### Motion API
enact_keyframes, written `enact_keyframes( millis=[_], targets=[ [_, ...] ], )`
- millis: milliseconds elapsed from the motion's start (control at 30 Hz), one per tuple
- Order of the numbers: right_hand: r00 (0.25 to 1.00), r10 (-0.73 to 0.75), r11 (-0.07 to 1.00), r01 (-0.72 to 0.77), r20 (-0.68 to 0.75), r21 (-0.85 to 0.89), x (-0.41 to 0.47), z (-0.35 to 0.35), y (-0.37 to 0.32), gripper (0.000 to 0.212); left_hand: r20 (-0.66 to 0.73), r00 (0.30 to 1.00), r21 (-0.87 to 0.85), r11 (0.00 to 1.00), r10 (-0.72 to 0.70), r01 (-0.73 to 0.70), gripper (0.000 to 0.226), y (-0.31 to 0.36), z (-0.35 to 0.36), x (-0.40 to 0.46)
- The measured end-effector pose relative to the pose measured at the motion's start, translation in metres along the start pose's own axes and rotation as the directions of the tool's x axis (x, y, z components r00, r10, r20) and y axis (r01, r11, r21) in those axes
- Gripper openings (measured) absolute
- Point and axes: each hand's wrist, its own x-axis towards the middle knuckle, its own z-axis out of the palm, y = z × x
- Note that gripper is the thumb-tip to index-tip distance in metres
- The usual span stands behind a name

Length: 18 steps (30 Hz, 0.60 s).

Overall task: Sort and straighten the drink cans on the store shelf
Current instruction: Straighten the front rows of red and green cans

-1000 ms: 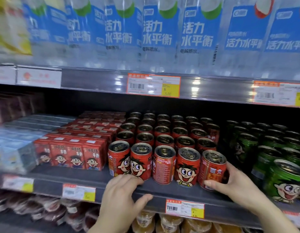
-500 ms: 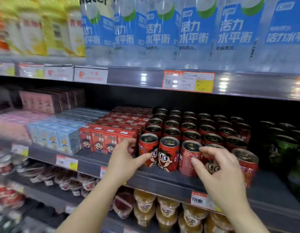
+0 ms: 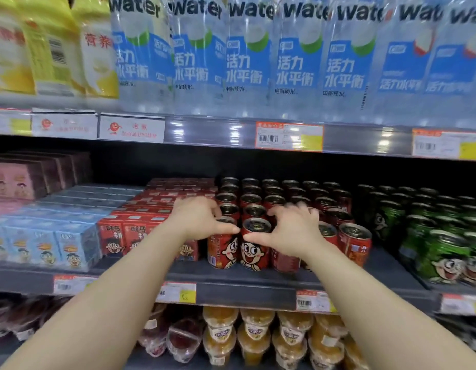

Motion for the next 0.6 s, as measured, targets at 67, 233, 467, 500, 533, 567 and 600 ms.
enact_keyframes(
  millis=[67,233,467,500,533,567,600],
  targets=[
    [1.000,0.018,1.000,-0.017,0.019,-0.017,0.005,0.003,-0.003,0.086,0.014,0.999,-0.044,0.998,0.036,-0.036,0.066,-0.006,0.003,0.002],
    [0.999,0.040,0.998,-0.040,0.000,0.054,0.003,0.011,-0.005,0.072,-0.026,0.998,-0.057,0.997,0.057,-0.059,0.089,-0.017,0.009,-0.002],
    [0.983,0.072,0.978,-0.103,0.169,0.181,0.008,0.004,-0.002,0.069,0.060,0.987,-0.233,0.963,0.152,-0.135,0.057,-0.028,0.008,-0.003],
    [0.975,0.069,0.972,-0.113,0.212,0.204,0.010,0.001,0.000,0.070,0.100,0.980,-0.288,0.948,0.173,-0.138,0.054,-0.030,0.006,-0.002],
    [0.966,0.066,0.965,-0.125,0.248,0.229,0.013,-0.001,0.002,0.071,0.140,0.971,-0.339,0.931,0.193,-0.136,0.051,-0.031,0.004,-0.002],
    [0.960,0.061,0.960,-0.132,0.273,0.249,0.015,-0.002,0.003,0.072,0.168,0.962,-0.376,0.916,0.215,-0.139,0.049,-0.031,0.001,-0.002],
    [0.957,0.054,0.956,-0.132,0.287,0.262,0.016,-0.003,0.004,0.072,0.180,0.956,-0.396,0.907,0.230,-0.144,0.050,-0.031,0.000,-0.002]
  ],
)
